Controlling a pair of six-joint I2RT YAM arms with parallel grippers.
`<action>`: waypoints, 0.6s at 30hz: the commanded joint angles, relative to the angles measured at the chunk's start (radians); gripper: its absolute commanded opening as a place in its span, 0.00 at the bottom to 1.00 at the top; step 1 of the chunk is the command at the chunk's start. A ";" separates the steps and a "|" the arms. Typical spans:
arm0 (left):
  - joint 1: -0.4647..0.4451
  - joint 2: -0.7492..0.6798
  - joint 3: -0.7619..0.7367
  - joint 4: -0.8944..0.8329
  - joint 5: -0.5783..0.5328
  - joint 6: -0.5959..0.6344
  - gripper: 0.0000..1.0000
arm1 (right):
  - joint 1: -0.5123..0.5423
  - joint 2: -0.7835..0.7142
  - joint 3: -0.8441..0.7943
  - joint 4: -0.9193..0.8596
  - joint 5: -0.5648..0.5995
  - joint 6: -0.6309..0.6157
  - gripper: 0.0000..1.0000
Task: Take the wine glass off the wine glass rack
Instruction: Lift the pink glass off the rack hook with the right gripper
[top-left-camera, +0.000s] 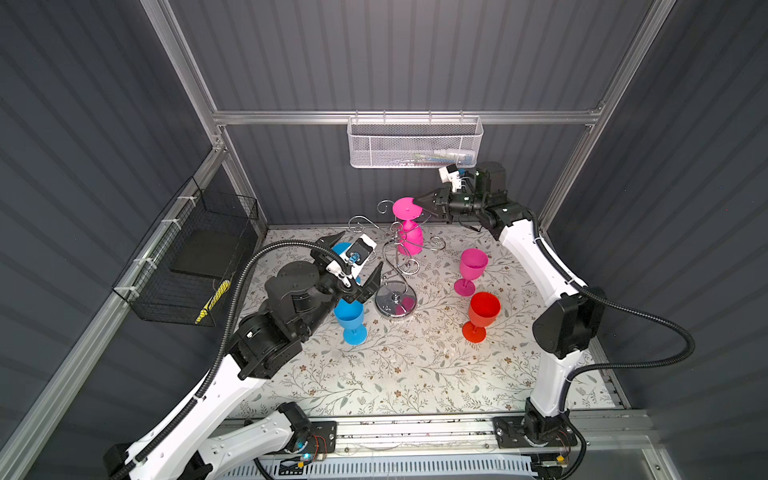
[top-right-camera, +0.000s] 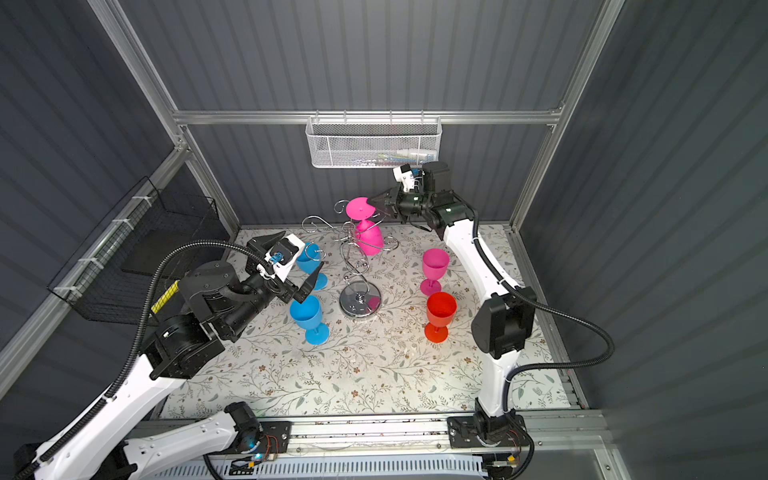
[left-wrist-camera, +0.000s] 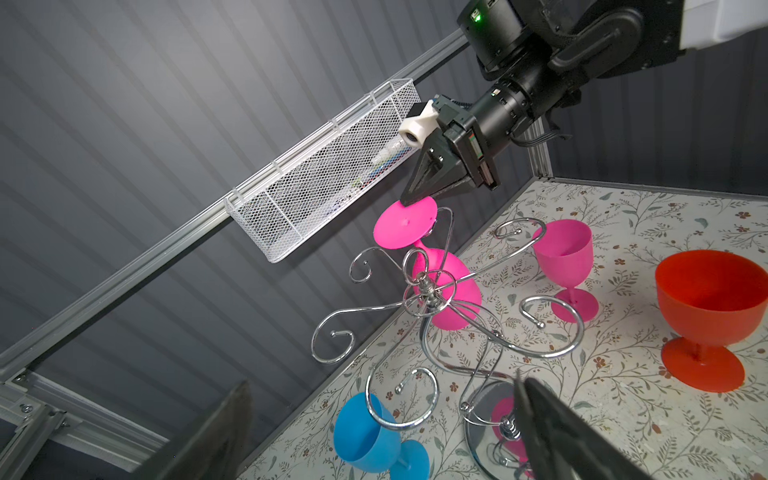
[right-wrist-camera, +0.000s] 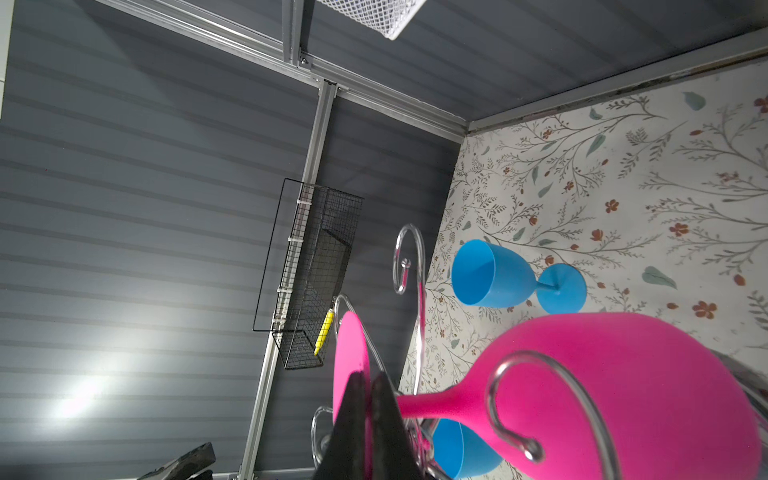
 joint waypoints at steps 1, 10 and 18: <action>0.001 -0.012 -0.011 -0.010 -0.011 -0.016 1.00 | 0.003 0.032 0.078 -0.009 0.027 -0.006 0.00; 0.001 -0.025 -0.011 -0.019 -0.014 -0.020 1.00 | -0.013 0.148 0.251 -0.037 0.065 0.009 0.00; 0.002 -0.028 -0.019 -0.016 0.018 -0.066 1.00 | -0.055 0.135 0.256 -0.019 0.107 -0.035 0.00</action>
